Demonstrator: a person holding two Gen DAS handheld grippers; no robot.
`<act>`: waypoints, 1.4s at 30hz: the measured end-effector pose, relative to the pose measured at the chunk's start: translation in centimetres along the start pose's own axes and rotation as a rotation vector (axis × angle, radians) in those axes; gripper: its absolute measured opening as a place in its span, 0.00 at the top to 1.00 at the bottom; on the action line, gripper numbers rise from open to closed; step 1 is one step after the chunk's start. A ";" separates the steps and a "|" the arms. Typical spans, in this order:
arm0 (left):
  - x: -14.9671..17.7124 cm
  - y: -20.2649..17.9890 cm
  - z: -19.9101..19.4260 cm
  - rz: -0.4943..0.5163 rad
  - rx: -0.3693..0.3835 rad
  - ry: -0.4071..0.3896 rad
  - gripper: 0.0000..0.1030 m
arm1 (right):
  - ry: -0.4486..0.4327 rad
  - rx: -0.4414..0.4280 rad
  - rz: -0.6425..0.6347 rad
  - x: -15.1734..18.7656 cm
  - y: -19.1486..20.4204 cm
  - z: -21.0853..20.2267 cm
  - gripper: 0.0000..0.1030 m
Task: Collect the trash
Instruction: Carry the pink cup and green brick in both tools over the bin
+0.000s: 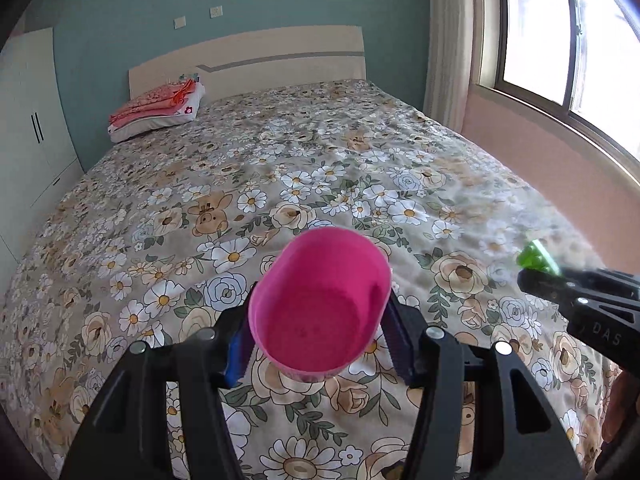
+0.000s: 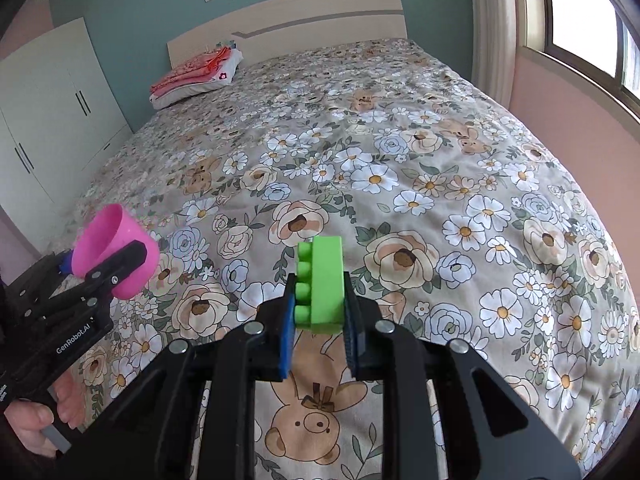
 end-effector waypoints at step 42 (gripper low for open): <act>0.8 4.2 -44.1 -0.038 -0.155 -0.141 0.44 | -0.213 -0.165 -0.273 2.3 9.3 -44.2 0.79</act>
Point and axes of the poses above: each gripper's, at about its wrist camera, not at the fingertips, and z roughly the way its jaws point, y to its left, x to its underside, the point moved 3 cm from there along z, roughly the way its jaws point, and after that the axes turned 15 degrees about -y, right-handed, at the moved point
